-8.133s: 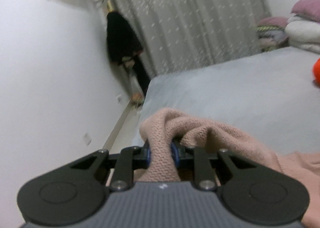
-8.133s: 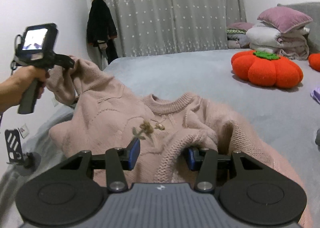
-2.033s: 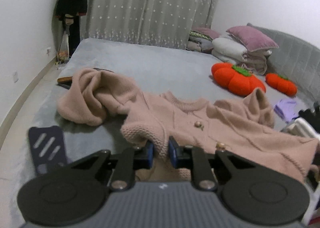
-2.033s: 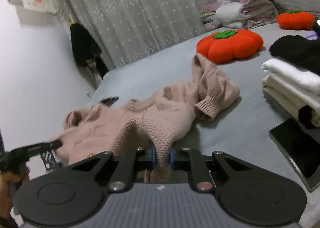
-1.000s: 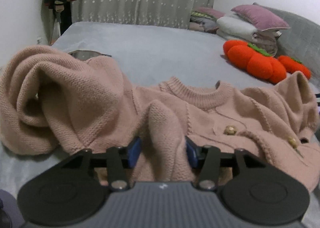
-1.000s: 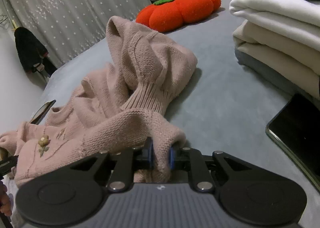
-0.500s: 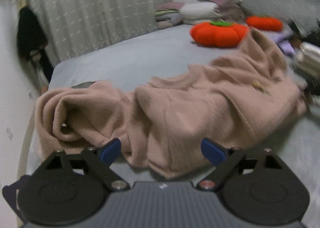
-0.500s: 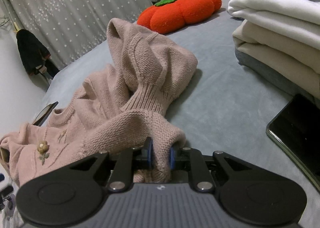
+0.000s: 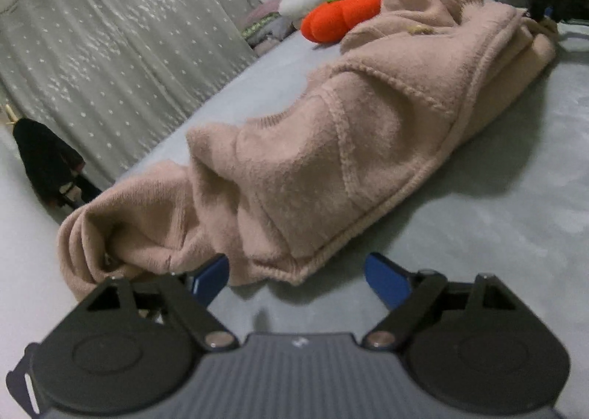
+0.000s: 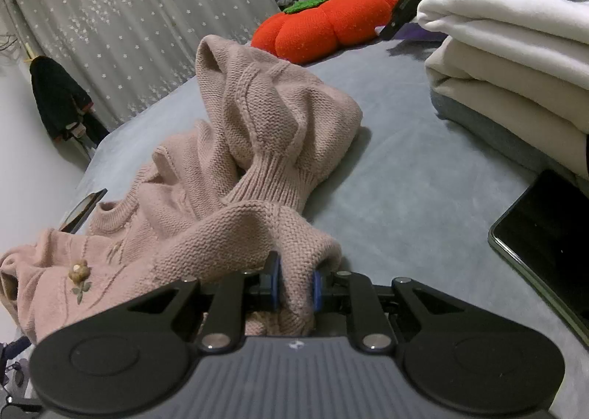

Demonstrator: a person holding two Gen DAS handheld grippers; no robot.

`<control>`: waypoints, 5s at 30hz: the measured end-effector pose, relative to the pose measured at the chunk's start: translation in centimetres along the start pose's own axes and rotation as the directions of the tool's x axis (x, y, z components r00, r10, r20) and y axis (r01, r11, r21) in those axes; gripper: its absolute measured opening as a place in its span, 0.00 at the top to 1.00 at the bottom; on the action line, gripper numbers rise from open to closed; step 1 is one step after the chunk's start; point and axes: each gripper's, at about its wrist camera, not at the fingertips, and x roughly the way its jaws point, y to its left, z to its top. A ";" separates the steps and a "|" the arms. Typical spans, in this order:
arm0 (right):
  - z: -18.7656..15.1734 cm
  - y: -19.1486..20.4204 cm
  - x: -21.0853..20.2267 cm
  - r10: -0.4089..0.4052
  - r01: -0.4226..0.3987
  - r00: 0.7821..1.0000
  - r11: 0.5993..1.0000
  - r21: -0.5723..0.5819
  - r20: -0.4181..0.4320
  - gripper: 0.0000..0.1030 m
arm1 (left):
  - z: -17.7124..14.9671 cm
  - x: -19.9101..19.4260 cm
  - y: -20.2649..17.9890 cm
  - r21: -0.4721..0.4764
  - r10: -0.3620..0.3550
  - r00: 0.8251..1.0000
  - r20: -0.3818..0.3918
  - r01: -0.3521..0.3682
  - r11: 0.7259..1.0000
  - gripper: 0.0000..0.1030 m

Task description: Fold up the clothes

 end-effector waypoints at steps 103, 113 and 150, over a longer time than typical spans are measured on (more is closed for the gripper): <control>-6.9 10.5 -17.5 0.028 -0.146 0.983 0.711 -0.688 -0.180 0.62 | -8.6 -20.7 12.6 -0.479 -0.174 0.984 -0.031 0.138 0.867 0.30; -7.1 15.2 -12.8 0.098 -0.223 0.972 0.687 -0.692 -0.215 0.60 | -8.3 -16.6 16.2 -0.596 -0.105 0.994 -0.037 0.062 0.801 0.31; -3.9 22.5 -0.4 0.271 -0.358 0.932 0.799 -0.483 -0.241 0.54 | -3.7 0.9 33.0 -0.821 -0.135 0.991 -0.012 0.067 0.568 0.90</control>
